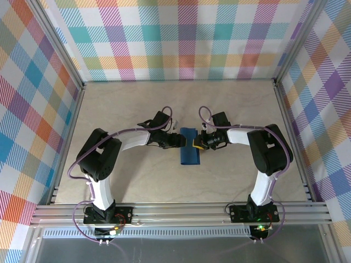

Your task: Fold a paper plane with a square sheet of paper (fold left side to right side)

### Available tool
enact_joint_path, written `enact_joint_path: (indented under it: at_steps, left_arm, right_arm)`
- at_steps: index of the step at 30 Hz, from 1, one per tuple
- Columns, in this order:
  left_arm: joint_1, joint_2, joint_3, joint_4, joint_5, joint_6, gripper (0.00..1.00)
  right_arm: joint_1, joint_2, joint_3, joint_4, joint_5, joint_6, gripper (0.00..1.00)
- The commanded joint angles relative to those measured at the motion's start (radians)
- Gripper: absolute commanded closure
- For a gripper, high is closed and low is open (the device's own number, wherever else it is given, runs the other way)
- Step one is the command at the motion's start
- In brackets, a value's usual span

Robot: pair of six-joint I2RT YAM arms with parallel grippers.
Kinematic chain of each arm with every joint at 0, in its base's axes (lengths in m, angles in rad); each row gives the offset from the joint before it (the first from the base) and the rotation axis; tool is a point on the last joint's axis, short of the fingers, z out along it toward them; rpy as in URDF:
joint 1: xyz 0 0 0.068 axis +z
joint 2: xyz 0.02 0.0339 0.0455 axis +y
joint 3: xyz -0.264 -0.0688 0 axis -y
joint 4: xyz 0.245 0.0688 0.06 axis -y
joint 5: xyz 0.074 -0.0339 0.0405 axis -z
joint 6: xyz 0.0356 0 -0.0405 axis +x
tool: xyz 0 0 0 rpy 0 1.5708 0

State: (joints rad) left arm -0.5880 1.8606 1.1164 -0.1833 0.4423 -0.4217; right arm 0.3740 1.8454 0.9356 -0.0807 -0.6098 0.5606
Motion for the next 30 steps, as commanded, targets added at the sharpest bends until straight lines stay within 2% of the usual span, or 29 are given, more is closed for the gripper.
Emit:
enact_joint_path:
  at_steps: [1,6,12,20,30]
  left_arm:
    - [-0.014,0.038,0.044,-0.026,-0.015,0.005,0.42]
    - [-0.020,0.075,0.061,-0.035,-0.030,-0.005,0.49]
    - [-0.038,0.112,0.071,-0.052,-0.061,-0.002,0.55]
    - [-0.053,0.148,0.085,-0.087,-0.093,0.012,0.56]
    - [-0.088,0.210,0.166,-0.200,-0.138,0.054,0.54]
  right_arm:
    - [0.005,0.011,0.019,-0.020,0.007,-0.023,0.88]
    - [0.004,0.009,0.019,-0.024,0.012,-0.023,0.87]
    - [0.005,-0.022,0.011,-0.038,0.034,-0.029,0.79]
    - [-0.024,-0.187,-0.049,-0.095,0.186,-0.049,0.58]
    - [-0.075,-0.363,-0.094,-0.171,0.302,-0.088,0.50]
